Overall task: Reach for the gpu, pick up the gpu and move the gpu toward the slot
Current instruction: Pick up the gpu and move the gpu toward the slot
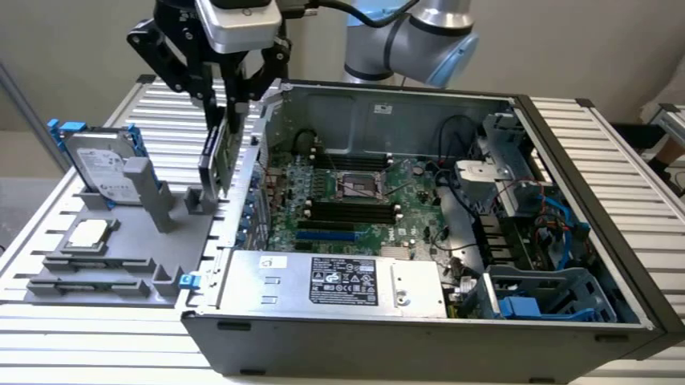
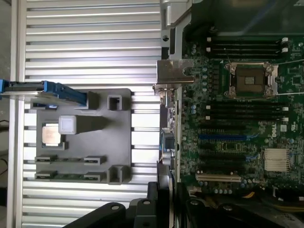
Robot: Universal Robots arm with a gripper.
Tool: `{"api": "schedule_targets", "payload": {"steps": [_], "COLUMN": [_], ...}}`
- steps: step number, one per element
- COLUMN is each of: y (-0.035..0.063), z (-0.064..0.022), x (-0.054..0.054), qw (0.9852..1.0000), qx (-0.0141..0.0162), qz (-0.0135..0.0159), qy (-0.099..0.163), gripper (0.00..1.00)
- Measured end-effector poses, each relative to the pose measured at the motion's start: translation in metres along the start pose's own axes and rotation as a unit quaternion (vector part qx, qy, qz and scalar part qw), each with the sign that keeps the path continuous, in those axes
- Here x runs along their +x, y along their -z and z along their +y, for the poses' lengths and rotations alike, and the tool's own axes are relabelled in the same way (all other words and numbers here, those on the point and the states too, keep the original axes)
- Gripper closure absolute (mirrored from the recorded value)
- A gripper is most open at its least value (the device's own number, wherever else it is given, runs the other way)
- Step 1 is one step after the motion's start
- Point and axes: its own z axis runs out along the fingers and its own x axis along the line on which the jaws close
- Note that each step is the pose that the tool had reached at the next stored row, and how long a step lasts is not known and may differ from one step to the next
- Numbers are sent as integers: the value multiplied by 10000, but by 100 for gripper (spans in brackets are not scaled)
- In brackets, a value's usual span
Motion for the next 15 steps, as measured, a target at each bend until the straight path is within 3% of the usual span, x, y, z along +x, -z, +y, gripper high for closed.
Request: {"api": "schedule_targets", "payload": {"steps": [6, 15], "y": [17, 34], "z": [2, 14], "x": [-273, -679], "qw": [10000, 10000], "qx": [-16, -17], "qz": [1, 1], "qy": [1, 1], "gripper": [73, 73]}}
